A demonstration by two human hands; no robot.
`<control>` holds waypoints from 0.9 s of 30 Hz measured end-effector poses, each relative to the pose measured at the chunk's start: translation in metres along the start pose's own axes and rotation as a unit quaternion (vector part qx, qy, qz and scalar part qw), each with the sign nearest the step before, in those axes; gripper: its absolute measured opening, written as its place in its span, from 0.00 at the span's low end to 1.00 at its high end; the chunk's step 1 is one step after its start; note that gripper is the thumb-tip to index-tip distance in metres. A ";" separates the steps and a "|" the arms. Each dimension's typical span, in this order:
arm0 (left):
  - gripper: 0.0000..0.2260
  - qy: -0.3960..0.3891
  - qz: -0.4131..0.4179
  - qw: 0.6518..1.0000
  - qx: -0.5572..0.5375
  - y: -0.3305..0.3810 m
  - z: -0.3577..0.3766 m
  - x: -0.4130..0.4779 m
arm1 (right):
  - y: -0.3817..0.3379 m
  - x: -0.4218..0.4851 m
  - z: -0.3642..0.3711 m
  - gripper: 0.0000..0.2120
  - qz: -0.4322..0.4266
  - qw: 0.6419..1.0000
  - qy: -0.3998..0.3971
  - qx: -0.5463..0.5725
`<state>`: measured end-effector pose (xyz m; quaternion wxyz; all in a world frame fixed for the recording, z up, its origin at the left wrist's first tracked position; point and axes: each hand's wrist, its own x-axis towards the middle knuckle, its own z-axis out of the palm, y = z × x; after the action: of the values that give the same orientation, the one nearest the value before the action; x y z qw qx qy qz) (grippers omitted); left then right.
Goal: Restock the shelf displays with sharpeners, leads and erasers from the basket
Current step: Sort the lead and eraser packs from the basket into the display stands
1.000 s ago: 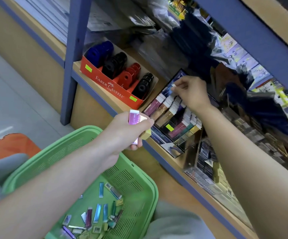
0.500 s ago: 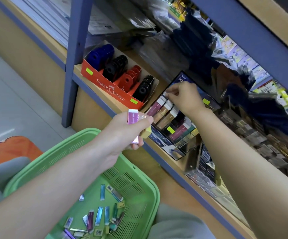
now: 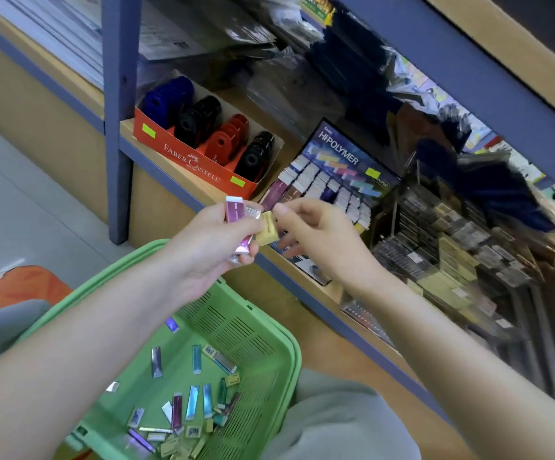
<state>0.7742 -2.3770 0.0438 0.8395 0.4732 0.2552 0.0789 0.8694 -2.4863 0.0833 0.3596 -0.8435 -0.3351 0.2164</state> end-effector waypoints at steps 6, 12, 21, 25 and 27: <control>0.07 -0.001 0.017 0.997 0.080 -0.015 0.005 -0.002 | 0.018 -0.025 0.007 0.09 0.055 0.995 0.005 0.087; 0.02 -0.028 0.017 0.994 0.109 -0.025 0.016 -0.005 | 0.035 -0.047 0.006 0.09 0.044 0.992 0.041 0.107; 0.03 -0.055 0.003 0.991 0.124 -0.041 0.043 -0.009 | 0.059 -0.070 -0.008 0.14 0.023 0.995 0.095 0.023; 0.07 -0.097 -0.008 0.984 0.149 -0.046 0.056 -0.010 | 0.085 -0.085 -0.045 0.14 0.045 0.969 0.244 -0.009; 0.08 -0.112 -0.004 0.983 0.149 -0.049 0.062 -0.010 | 0.106 -0.092 -0.069 0.13 0.060 0.948 0.301 -0.082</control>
<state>0.7916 -2.4535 0.0322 0.7832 0.5977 0.1706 -0.0169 0.8920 -2.6392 0.0591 0.3593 -0.9147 -0.1767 -0.0543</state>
